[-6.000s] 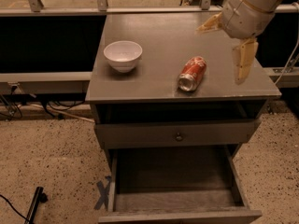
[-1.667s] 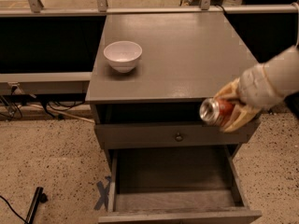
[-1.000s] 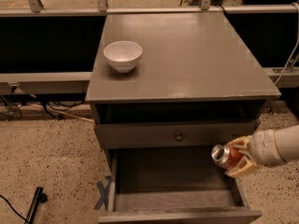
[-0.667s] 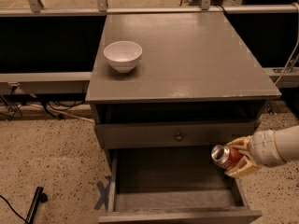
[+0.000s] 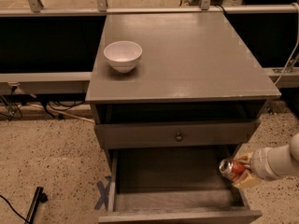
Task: Place coke can into middle drawer
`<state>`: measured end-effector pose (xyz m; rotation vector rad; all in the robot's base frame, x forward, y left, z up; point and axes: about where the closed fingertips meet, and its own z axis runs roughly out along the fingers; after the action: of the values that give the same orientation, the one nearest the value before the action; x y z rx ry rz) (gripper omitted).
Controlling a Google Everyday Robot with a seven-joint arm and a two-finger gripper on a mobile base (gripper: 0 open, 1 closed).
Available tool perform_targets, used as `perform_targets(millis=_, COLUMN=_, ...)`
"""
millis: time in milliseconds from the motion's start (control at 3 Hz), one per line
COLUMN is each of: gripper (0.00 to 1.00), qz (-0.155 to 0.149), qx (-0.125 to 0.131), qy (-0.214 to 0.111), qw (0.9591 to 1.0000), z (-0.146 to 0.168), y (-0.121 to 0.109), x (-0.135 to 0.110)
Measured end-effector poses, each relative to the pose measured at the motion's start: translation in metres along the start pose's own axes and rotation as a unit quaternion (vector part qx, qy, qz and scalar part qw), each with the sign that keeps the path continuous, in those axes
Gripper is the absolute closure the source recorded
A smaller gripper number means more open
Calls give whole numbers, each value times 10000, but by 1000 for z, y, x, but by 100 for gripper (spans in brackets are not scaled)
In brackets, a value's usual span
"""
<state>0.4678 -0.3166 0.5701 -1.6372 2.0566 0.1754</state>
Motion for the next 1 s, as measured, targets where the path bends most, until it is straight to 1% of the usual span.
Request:
perform_targets(millis=333, gripper=100, qz=155, qx=150, qy=89, qw=9997, z=59, y=10, x=57)
perform_targets(millis=667, gripper=100, qz=-75, qx=-56, qy=196, qw=9998, z=95, y=15, x=62)
perform_targets(millis=1000, gripper=100, qz=-429, qx=-407, qy=335, qw=9977, z=116, y=15, x=43)
